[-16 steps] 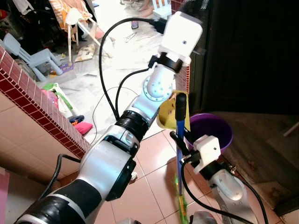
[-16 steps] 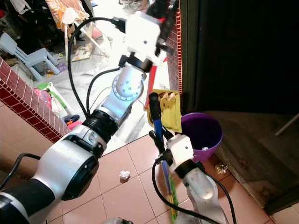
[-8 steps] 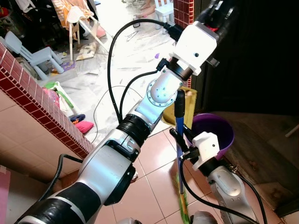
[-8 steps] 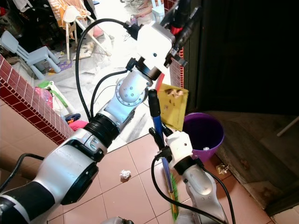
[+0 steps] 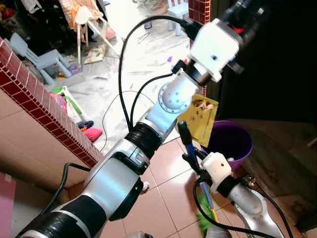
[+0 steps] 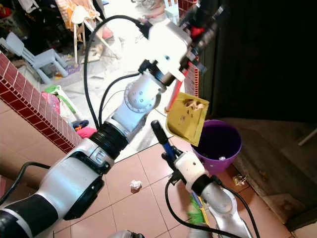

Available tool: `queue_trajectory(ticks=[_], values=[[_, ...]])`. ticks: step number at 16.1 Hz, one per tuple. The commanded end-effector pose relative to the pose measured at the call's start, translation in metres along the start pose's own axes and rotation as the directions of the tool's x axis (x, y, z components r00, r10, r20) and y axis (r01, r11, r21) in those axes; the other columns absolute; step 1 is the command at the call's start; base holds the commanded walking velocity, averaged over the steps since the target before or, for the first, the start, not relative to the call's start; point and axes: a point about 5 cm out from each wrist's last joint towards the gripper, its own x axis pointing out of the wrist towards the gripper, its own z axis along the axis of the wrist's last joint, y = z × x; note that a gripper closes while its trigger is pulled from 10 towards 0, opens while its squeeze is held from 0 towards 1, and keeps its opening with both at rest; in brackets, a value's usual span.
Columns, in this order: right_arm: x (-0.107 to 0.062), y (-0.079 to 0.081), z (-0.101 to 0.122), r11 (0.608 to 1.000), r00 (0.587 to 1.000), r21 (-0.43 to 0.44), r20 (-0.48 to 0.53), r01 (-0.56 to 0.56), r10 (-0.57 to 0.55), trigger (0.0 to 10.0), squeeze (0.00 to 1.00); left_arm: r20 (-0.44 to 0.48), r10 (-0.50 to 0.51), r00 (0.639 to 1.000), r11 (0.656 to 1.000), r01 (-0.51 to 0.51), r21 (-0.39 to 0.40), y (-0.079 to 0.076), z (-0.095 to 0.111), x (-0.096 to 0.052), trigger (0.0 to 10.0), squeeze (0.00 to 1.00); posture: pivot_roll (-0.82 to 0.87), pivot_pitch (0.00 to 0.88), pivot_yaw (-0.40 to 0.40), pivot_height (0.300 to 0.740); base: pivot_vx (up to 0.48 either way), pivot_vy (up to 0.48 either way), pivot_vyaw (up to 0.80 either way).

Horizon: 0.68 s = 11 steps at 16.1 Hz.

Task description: Sweep floor

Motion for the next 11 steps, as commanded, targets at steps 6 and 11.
queue_trajectory(ticks=[6,11], values=[[0.0034,-0.0006,0.0046,0.996,0.999,-0.082,0.027,0.035,-0.033,10.0,0.0,0.095,0.062,0.994,0.969,-0.037,-0.246,-0.0545,0.0199,0.021,10.0,0.0,-0.33,0.0,0.224,0.74,0.0,0.0,0.25],[0.0041,-0.0064,0.0078,0.995,0.996,-0.06,0.046,0.081,-0.079,10.0,0.0,0.075,0.094,0.993,0.967,-0.073,-0.244,-0.0499,0.0182,0.024,10.0,0.0,-0.34,0.0,0.212,0.74,0.0,0.0,0.1]])
